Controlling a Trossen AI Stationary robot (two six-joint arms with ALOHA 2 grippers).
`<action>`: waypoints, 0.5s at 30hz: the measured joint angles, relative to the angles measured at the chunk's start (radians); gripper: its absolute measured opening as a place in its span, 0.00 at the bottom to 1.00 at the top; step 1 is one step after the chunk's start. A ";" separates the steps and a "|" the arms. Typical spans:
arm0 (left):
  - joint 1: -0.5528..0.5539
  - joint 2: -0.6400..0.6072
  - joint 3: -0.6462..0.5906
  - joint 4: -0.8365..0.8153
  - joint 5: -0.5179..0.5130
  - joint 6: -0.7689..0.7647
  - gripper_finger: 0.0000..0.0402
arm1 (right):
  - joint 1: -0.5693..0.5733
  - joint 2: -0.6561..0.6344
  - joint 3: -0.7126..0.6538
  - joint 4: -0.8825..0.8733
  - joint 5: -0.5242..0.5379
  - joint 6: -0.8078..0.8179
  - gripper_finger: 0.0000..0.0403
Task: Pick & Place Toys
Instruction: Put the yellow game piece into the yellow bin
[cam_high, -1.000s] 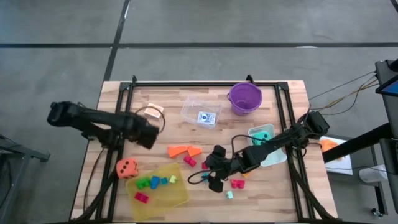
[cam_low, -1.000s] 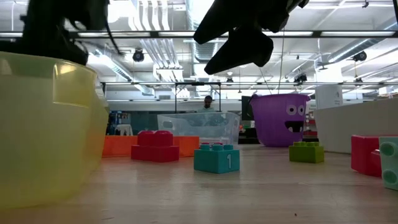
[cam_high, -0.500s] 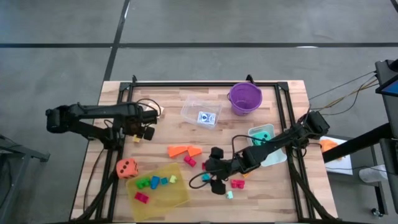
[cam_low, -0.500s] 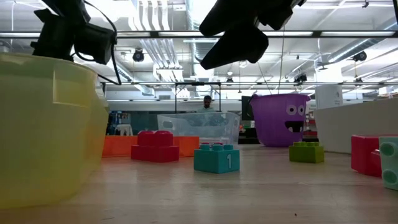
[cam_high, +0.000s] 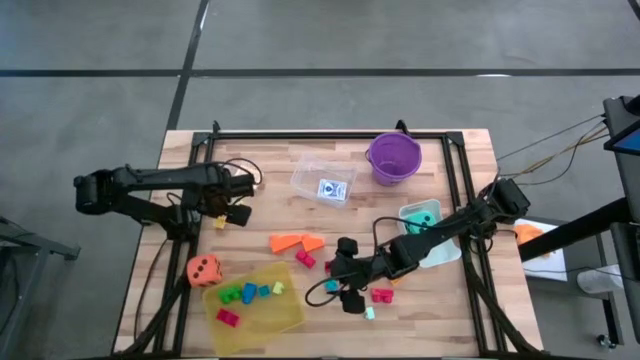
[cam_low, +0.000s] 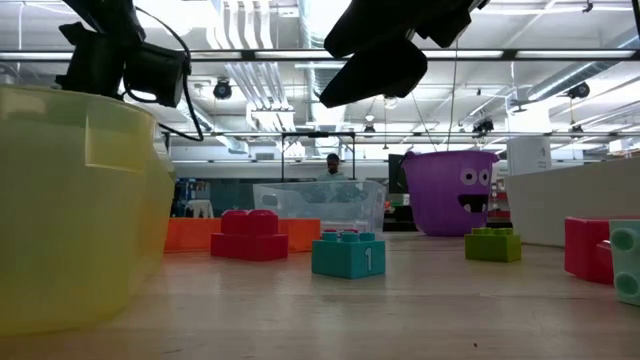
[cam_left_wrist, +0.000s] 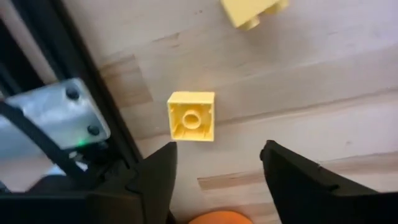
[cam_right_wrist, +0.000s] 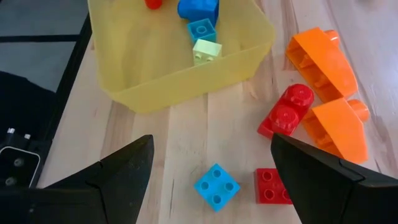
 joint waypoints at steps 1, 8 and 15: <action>0.002 0.000 0.000 0.005 0.000 0.030 0.60 | 0.000 0.000 0.000 0.000 0.000 0.000 0.79; 0.023 0.000 0.000 0.013 -0.011 0.057 0.64 | 0.000 -0.001 0.000 0.008 0.000 -0.022 0.79; 0.087 0.063 0.000 0.019 -0.060 0.056 0.64 | 0.000 -0.002 0.000 0.024 -0.001 -0.045 0.79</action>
